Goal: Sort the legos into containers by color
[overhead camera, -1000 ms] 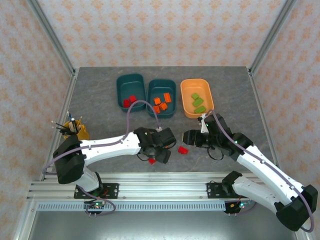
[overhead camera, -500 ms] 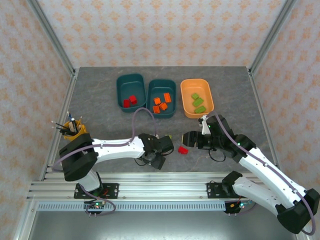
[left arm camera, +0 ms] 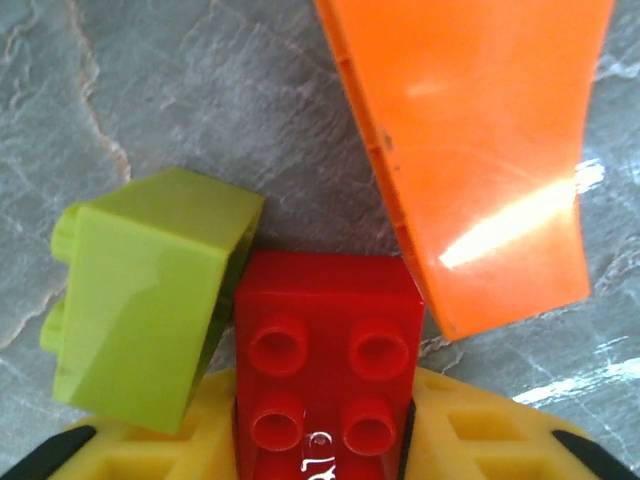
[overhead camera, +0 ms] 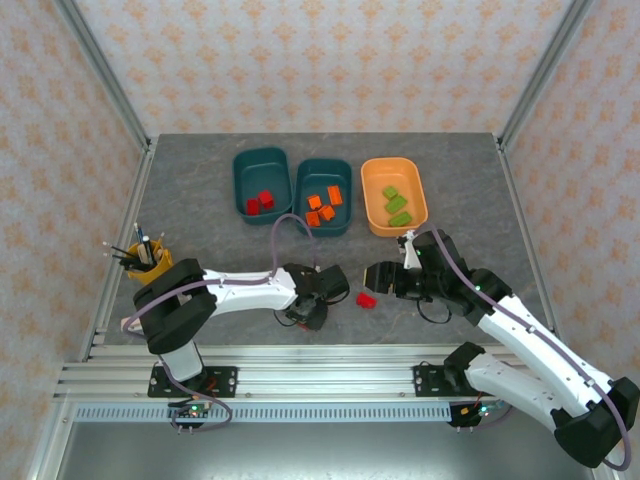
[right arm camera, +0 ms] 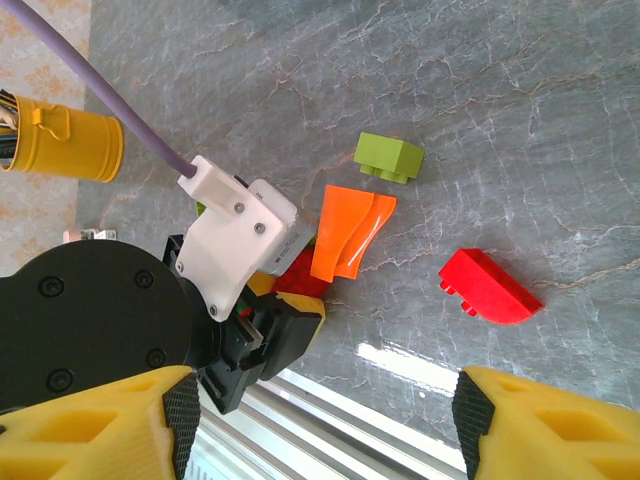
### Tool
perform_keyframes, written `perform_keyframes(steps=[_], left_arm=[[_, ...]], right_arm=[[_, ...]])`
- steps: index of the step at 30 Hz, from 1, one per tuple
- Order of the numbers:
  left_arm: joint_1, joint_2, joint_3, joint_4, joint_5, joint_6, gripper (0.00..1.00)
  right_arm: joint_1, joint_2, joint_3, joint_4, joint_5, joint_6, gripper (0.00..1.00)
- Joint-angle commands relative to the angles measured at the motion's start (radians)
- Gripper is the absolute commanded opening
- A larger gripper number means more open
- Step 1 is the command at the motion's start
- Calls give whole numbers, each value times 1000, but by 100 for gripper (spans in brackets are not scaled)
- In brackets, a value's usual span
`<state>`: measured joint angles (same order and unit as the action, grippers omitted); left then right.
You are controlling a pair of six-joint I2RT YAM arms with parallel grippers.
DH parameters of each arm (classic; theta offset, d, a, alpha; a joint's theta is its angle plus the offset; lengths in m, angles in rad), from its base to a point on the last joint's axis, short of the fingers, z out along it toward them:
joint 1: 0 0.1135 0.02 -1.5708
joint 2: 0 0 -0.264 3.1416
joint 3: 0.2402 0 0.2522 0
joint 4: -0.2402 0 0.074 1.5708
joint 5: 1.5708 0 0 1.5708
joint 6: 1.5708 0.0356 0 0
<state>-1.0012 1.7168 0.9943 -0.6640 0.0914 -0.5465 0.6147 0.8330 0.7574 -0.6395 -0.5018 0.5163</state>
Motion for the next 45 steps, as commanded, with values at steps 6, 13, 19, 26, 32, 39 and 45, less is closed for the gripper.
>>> perform_keyframes(steps=[6, 13, 19, 26, 32, 39, 45], left_arm=[[7, -57, 55, -79, -69, 40, 27], [130, -230, 245, -250, -28, -22, 26], [424, -234, 406, -290, 86, -9, 27], [672, -1, 573, -241, 148, 18, 26], [770, 286, 821, -256, 172, 48, 26], [780, 531, 1071, -324, 202, 86, 28], [782, 606, 1127, -340, 215, 75, 39]], right_arm=[[-1, 28, 27, 18, 30, 15, 69], [-1, 58, 138, 46, 86, 2, 66], [-1, 193, 281, 201, 102, 29, 66], [-1, 484, 496, 262, 88, 28, 66], [-2, 659, 630, 226, 49, 30, 66], [-3, 725, 646, 228, 39, 43, 66], [-3, 742, 630, 233, 36, 54, 66]])
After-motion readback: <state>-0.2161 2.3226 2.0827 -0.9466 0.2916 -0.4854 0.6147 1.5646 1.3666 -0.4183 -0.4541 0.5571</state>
